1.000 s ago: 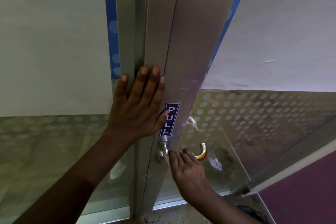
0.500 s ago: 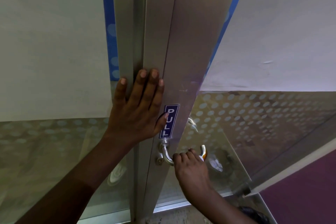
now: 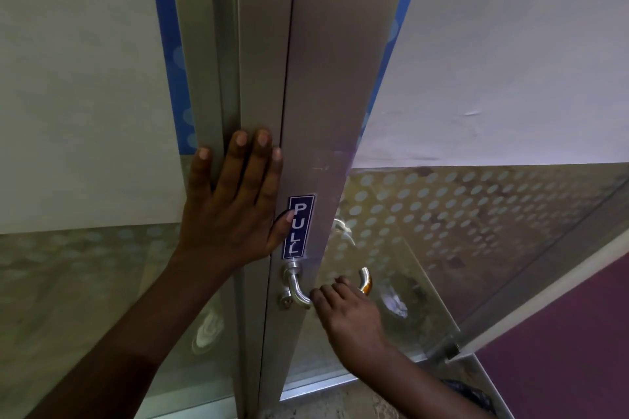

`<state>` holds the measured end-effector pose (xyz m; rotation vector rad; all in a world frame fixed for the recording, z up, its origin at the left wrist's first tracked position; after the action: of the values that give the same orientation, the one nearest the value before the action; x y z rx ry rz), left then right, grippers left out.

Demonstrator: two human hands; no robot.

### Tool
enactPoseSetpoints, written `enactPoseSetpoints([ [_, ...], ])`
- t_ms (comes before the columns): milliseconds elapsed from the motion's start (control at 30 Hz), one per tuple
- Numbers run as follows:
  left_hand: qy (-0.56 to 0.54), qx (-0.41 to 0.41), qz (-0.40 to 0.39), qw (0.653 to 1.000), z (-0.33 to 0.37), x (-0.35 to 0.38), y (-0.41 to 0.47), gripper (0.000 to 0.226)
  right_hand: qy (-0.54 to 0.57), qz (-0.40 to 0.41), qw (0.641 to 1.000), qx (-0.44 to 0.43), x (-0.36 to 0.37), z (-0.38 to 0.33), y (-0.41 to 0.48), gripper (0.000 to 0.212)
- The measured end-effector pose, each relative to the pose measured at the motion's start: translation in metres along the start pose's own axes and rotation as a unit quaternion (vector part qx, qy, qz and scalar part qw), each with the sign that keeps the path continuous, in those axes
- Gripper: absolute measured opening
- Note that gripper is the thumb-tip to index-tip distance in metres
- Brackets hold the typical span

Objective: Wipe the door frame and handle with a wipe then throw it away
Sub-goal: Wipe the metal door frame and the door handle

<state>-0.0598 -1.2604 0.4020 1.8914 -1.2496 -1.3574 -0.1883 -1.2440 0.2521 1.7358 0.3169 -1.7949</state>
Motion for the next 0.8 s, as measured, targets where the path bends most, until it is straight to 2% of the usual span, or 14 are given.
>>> enactPoseSetpoints([
  [100, -0.001, 0.001, 0.001, 1.000, 0.000, -0.001, 0.001, 0.078, 0.004, 0.012, 0.998, -0.058, -0.002, 0.012, -0.010, 0.010],
  [500, -0.007, 0.001, -0.002, 1.000, 0.000, -0.001, 0.001, 0.077, -0.002, 0.046, 0.983, -0.180, -0.007, 0.048, -0.031, 0.026],
  [700, -0.010, 0.001, 0.000, 1.000, 0.000, -0.001, 0.001, 0.080, 0.034, 0.048, 0.979, -0.194, -0.016, 0.060, -0.031, 0.029],
  [800, -0.003, 0.001, -0.002, 1.000, 0.000, -0.001, 0.001, 0.080, 0.050, 0.071, 0.984, -0.157, -0.020, 0.074, -0.034, 0.028],
])
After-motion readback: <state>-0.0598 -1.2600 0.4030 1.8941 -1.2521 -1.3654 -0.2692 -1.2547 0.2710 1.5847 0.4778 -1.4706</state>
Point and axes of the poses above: each hand's wrist, its own y-axis towards the middle knuckle, its own x-axis out of the palm, z = x × y, the point moved 10 cm from there along y, towards the middle knuckle, and after that the axes turned 13 degrees about -z, right-handed, at the moved point
